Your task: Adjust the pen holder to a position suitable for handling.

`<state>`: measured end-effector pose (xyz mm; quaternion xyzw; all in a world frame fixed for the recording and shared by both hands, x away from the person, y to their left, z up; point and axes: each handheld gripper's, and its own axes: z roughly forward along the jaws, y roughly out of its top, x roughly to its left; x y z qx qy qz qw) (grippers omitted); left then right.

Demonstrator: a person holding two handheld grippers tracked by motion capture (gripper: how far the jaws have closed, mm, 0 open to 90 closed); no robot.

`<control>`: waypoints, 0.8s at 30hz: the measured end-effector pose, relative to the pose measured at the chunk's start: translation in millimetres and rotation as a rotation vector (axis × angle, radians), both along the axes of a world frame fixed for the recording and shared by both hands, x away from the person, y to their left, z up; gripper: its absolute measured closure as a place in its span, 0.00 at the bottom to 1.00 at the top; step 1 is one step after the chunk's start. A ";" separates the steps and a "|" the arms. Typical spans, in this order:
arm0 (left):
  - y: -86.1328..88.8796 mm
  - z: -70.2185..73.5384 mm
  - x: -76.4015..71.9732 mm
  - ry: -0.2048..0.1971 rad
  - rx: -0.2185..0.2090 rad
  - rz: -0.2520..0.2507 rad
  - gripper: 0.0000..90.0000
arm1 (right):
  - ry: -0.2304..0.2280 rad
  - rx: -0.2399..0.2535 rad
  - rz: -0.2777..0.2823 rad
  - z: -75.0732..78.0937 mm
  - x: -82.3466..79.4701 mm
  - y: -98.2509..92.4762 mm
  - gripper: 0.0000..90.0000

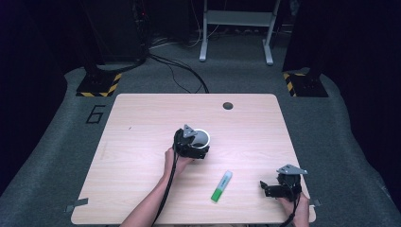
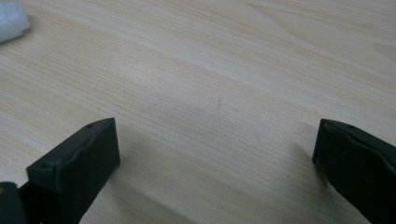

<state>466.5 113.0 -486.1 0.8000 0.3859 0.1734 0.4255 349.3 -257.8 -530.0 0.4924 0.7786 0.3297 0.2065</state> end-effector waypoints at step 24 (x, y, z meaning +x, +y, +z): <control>15.4 5.1 -16.6 0.035 -0.014 -0.019 0.00 | -0.003 -0.001 0.000 -0.1 -0.1 0.2 0.00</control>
